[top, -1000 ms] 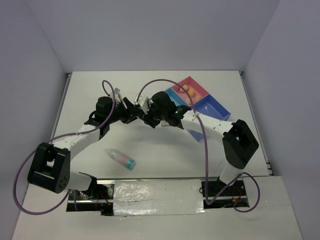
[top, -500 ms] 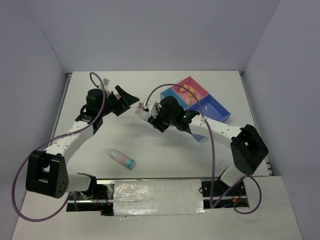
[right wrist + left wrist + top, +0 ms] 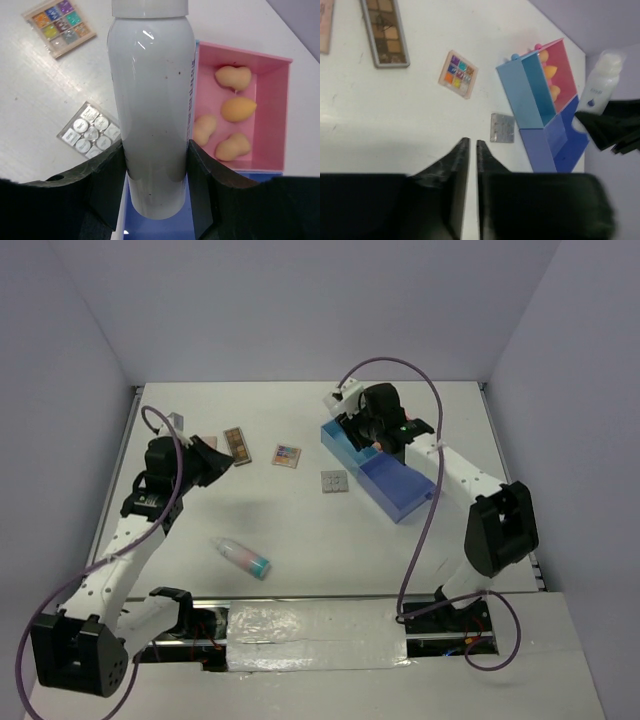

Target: Organize the makeup

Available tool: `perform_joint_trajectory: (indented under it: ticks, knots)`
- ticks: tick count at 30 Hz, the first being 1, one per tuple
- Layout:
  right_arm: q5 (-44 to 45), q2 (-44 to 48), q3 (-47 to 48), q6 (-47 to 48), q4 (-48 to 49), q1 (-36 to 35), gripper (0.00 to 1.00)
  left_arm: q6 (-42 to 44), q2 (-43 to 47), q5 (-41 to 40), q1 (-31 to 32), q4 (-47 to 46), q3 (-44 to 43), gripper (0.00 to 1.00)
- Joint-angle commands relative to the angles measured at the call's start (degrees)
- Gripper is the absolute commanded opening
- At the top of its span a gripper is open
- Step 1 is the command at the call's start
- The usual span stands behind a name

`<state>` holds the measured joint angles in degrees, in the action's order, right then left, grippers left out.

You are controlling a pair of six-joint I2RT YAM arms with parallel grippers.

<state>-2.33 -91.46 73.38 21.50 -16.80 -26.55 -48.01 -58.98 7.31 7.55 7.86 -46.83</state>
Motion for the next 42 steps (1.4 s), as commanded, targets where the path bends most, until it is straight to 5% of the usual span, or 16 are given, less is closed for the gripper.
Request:
perform_joint_trajectory:
  ticks: [1, 3, 4, 7, 9, 16, 27, 28, 37, 42]
  knots:
    - [1.3, -4.6, 5.1, -0.9, -0.3, 0.9, 0.26, -0.2, 4.0, -2.0, -0.5, 3.6, 5.8, 0.29]
    - [0.8, -6.9, 7.7, -1.5, -1.5, 1.7, 0.26, -1.7, 6.8, -1.9, -0.5, 4.7, 8.6, 0.52]
    - [0.5, -9.2, 8.5, -1.8, -2.0, 1.9, 0.27, -2.3, 7.6, -2.4, -0.6, 5.7, 9.3, 0.78]
    - [0.0, -12.9, 11.9, -2.6, -4.8, 2.6, 0.29, -3.1, 10.7, -4.1, -0.6, 10.0, 10.4, 0.92]
    - [-0.4, -15.5, 13.7, -3.1, -6.7, 2.9, 0.30, -3.3, 12.7, -4.8, -0.6, 12.2, 10.4, 0.93]
    - [-1.8, -17.8, 14.4, -3.2, -8.4, 3.3, 0.64, -6.0, 17.4, -6.9, -0.6, 20.6, 10.4, 0.92]
    - [-5.4, -15.8, 15.3, -3.0, -11.8, 4.0, 0.86, -12.8, 17.2, -6.3, -0.6, 27.2, 12.9, 0.84]
    - [-6.1, -15.2, 15.3, -2.7, -11.9, 4.1, 0.99, -12.7, 17.0, -6.3, -0.6, 27.6, 12.8, 0.83]
    - [-18.9, -12.3, 18.3, 2.9, -14.5, 7.6, 0.98, -12.1, 14.6, -6.0, -0.5, 29.1, 12.6, 0.79]
    - [-21.5, -15.5, 19.9, 0.7, -14.9, 7.5, 0.75, -12.5, 14.8, -5.6, -0.6, 28.1, 13.4, 0.79]
